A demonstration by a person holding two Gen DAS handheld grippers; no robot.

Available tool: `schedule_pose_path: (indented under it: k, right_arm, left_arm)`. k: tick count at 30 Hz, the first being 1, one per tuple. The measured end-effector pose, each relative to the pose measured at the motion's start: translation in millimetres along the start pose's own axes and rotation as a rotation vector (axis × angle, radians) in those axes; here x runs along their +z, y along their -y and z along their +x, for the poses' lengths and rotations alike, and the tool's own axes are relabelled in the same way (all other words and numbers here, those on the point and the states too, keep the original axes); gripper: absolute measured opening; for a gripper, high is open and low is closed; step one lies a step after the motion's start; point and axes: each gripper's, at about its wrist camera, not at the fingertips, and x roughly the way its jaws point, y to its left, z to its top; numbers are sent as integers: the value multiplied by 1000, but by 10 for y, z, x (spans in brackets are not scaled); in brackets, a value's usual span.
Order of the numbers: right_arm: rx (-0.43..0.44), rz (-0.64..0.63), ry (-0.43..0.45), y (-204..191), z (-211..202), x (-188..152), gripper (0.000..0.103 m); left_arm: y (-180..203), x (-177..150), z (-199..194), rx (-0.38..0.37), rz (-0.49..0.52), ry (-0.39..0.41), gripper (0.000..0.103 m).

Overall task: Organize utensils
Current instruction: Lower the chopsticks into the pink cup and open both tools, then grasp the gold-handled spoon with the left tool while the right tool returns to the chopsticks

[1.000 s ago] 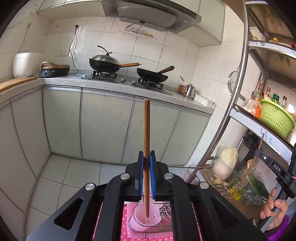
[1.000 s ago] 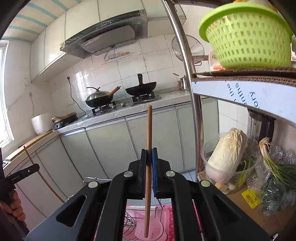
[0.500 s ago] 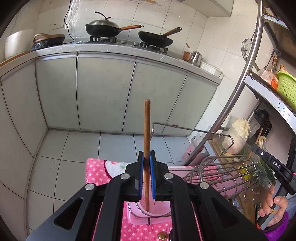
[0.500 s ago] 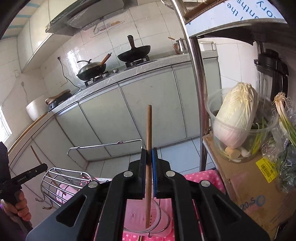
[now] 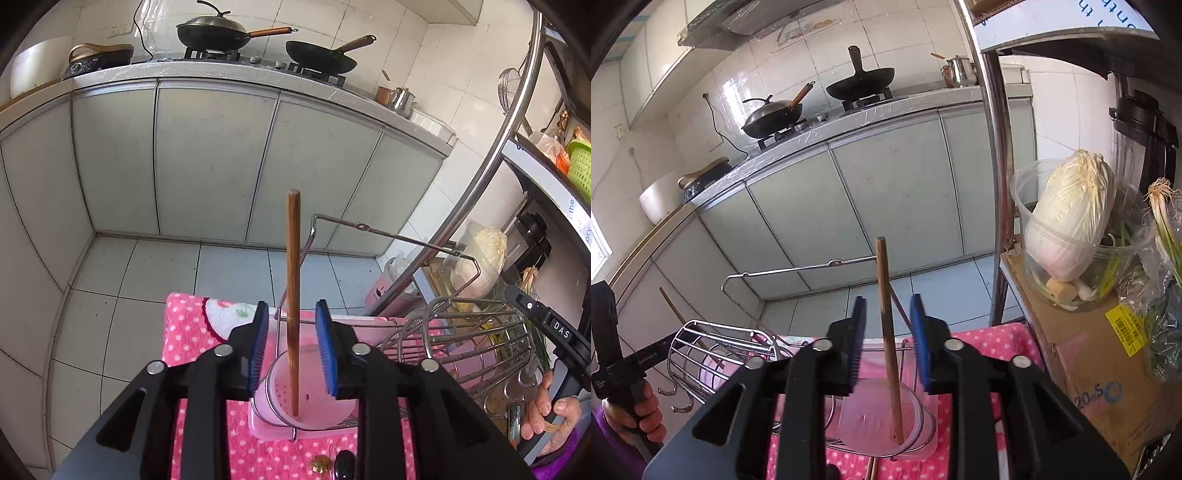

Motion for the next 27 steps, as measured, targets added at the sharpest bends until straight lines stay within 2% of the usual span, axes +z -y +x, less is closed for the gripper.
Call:
schedule_pose_path:
  k: [1, 7, 13, 21, 27]
  right_arm:
    - [-2, -4, 7, -2, -24, 4, 38]
    - [-18, -19, 26, -6, -195, 1, 39]
    - [-15, -6, 44, 28, -463, -138, 39]
    - [-13, 17, 21, 54, -792, -546, 39]
    - [9, 47, -82, 92, -761, -1014, 39]
  left_arm:
    - [-13, 9, -26, -2, -6, 6, 32]
    - [-58, 52, -231, -2, -16, 44, 32]
    - [-132, -55, -464, -4, -34, 58, 32]
    - [-147, -438, -767, -30, -22, 44, 32]
    - [-48, -873, -738, -57, 10, -39, 32]
